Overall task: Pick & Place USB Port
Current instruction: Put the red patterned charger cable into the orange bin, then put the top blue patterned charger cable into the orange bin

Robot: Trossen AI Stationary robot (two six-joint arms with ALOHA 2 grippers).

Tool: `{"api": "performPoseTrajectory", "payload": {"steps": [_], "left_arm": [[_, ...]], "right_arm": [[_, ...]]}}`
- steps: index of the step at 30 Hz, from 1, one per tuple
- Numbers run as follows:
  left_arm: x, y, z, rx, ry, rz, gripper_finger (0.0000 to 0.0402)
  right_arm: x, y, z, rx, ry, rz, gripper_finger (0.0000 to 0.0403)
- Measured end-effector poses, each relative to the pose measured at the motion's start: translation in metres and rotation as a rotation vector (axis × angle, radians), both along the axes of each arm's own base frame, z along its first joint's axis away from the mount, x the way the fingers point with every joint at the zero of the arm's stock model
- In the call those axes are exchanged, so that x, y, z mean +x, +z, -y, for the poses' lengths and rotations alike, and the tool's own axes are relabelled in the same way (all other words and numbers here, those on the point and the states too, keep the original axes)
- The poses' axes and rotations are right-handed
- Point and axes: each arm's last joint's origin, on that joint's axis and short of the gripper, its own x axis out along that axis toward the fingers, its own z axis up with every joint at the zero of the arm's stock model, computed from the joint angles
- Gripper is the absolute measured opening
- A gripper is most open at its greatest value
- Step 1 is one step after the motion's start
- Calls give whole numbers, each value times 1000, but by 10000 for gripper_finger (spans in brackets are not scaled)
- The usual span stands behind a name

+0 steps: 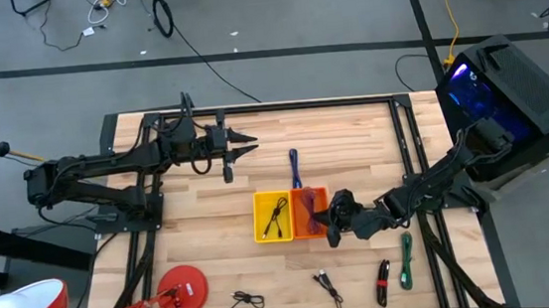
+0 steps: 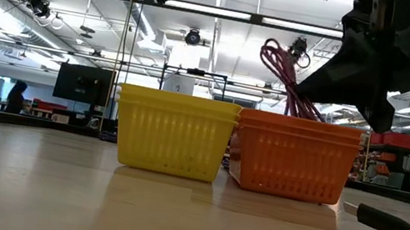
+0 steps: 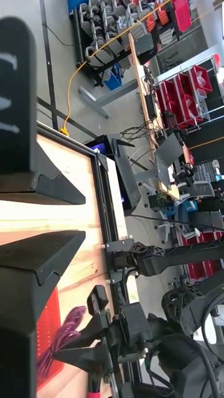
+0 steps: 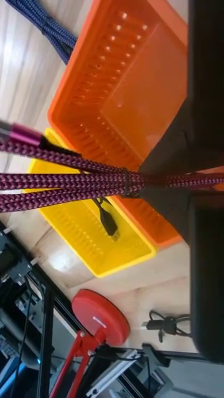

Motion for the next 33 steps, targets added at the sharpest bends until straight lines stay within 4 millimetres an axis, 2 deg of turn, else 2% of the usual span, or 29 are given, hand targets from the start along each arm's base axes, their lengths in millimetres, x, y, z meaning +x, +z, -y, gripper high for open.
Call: {"api": "performPoseTrajectory", "payload": {"steps": [10,17,20,24,28,33], "left_arm": [[0,0,0,0,0,0,83],[0,-2,-1,17,20,-27,83],[-2,-9,-4,76,122,-113,83],[-6,-26,-10,223,319,-342,83],[-8,-41,-16,303,350,-511,83],[-8,-56,-42,292,478,-604,83]], "right_arm": [[0,0,1,-43,-18,4,81],[0,1,4,-136,-45,3,99],[2,3,8,-182,-59,2,105],[6,8,15,-268,-49,13,112],[10,24,27,-365,-42,57,116],[12,45,46,-464,-31,103,116]]}}
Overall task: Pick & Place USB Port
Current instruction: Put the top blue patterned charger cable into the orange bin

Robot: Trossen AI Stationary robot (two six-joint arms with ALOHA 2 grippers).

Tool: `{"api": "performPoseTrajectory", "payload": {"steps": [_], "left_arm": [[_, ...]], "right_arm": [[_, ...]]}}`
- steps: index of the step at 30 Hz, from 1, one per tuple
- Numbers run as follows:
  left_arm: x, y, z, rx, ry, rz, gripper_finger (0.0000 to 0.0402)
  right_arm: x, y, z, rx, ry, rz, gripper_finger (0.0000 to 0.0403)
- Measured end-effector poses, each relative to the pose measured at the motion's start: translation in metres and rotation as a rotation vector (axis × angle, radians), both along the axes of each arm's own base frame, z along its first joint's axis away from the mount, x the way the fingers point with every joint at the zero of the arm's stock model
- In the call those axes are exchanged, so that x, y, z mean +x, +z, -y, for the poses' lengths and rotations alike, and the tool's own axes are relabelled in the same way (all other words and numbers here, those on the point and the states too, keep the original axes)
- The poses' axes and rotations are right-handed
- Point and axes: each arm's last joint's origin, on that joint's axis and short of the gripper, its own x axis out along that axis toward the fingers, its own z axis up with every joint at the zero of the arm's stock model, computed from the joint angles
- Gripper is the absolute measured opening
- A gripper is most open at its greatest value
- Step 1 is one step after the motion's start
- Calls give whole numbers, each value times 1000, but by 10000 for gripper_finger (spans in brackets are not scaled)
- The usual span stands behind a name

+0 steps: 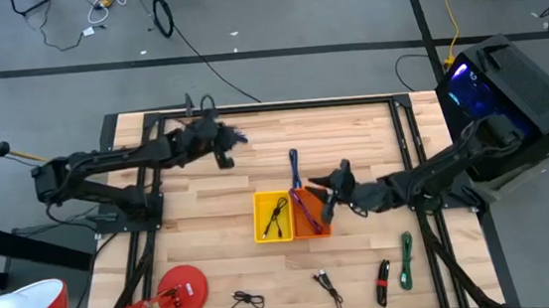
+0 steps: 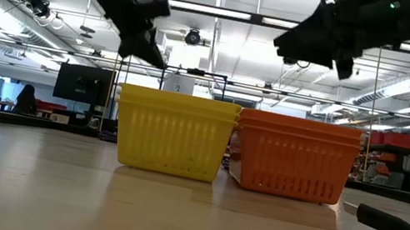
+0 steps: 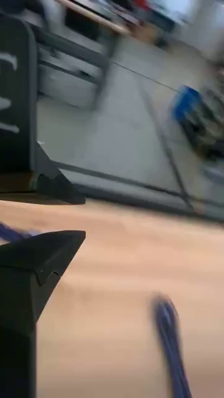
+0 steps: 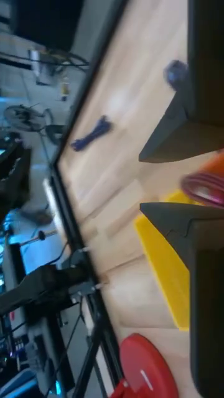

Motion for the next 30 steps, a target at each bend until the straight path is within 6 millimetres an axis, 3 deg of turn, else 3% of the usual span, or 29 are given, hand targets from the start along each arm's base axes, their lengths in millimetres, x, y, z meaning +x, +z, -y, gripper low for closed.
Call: {"api": "performPoseTrajectory", "payload": {"steps": [6,10,18,24,30], "left_arm": [[-14,-18,-47,-113,228,35,83],[-20,-26,-66,-211,210,56,83],[8,-23,-85,-259,143,-143,83],[21,-41,-97,-313,75,-445,83],[25,-61,-102,-335,-141,-569,83]], "right_arm": [[0,11,16,-22,64,8,116],[2,10,20,-18,89,1,116],[3,10,25,-35,85,-13,117],[3,9,25,-26,99,-16,117],[2,8,24,-18,134,-28,117]]}}
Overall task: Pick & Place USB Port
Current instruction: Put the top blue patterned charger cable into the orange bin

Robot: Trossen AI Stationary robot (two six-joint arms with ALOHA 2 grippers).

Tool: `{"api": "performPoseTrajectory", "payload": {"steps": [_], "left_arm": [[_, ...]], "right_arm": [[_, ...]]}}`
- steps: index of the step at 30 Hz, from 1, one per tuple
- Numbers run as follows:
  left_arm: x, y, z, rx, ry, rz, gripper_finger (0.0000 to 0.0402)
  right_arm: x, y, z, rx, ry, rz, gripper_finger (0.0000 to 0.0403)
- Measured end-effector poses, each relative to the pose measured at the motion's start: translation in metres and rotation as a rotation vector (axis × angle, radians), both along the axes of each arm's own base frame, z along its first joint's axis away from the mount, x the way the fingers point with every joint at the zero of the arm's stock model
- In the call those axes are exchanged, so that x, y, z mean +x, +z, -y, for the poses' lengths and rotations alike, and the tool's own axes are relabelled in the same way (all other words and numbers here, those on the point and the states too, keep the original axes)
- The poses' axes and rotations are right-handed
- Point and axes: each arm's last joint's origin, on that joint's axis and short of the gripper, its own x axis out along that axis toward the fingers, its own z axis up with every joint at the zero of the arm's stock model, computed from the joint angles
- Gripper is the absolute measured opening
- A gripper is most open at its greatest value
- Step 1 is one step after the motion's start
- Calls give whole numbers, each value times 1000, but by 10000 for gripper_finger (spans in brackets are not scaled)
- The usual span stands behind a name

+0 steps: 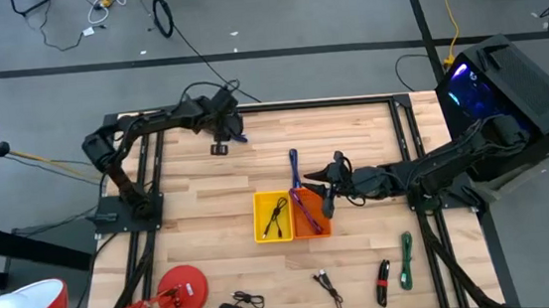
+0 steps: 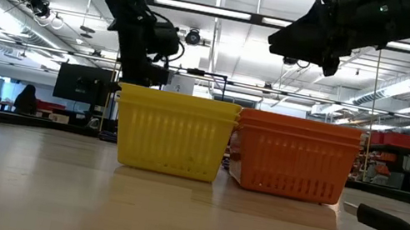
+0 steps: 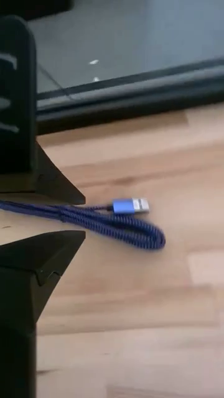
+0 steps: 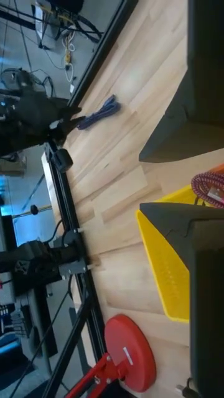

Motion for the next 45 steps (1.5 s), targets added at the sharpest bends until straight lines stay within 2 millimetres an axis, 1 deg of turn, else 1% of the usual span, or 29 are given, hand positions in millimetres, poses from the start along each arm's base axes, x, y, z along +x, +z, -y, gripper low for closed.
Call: {"api": "performPoseTrajectory", "payload": {"steps": [6,12,16,25,38,45], "left_arm": [[2,-13,-1,-10,-85,-62,83],[3,-22,-3,-8,-97,-105,83],[4,-25,-5,25,-80,-129,83],[7,-40,-8,3,-39,-137,83],[12,-47,-13,27,-28,-106,83],[15,-65,-16,5,1,-129,82]], "right_arm": [[0,0,0,-1,1,-1,117],[0,0,0,-3,2,-2,117],[0,0,0,-3,2,-1,117],[0,0,0,0,1,0,117],[0,-1,0,0,2,-3,117],[0,-1,-1,7,27,-4,117]]}}
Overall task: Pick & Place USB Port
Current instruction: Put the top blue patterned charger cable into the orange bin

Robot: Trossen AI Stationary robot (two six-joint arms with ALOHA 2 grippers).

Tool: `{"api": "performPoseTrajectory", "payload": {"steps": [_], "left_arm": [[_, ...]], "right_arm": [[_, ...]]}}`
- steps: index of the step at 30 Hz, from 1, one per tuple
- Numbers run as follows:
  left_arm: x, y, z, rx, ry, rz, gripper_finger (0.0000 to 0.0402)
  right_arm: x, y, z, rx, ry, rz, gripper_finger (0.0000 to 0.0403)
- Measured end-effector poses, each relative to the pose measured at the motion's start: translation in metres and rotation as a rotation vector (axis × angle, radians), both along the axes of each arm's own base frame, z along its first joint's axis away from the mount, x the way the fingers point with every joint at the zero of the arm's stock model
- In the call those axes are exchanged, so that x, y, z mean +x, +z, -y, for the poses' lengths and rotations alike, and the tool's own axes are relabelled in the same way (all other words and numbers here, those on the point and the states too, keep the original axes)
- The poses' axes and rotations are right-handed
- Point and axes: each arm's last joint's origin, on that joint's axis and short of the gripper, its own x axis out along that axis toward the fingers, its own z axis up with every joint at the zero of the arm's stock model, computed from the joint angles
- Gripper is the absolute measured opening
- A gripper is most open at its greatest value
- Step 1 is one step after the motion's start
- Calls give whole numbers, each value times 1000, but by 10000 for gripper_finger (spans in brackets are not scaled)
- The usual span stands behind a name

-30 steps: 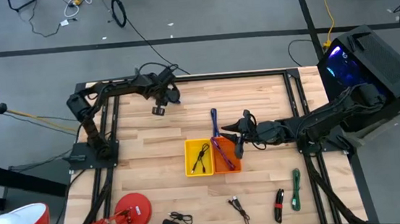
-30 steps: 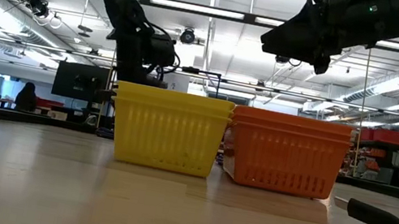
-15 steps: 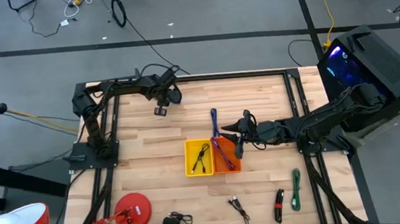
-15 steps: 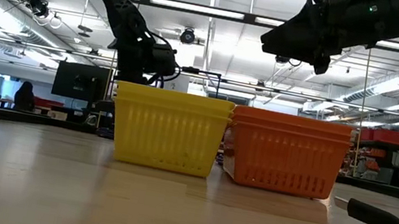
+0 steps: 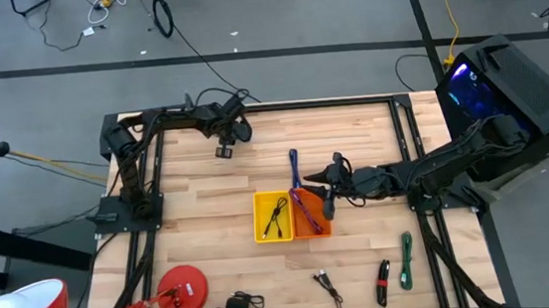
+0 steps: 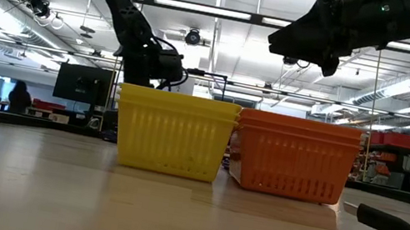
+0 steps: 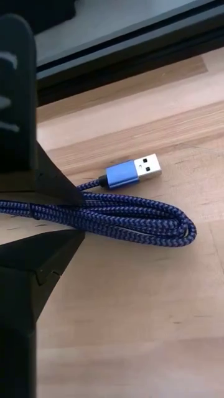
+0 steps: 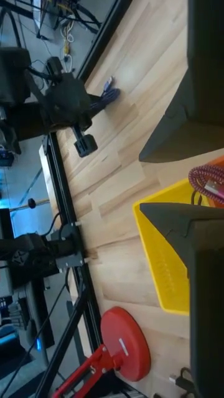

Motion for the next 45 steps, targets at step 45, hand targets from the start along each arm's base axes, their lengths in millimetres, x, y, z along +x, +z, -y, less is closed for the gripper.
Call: {"api": "performPoseTrajectory", "payload": {"steps": [45], "left_arm": [[-56,248,103,-552,-26,1208,5]], "right_arm": [[3,3,24,-128,-102,-1,116]]}}
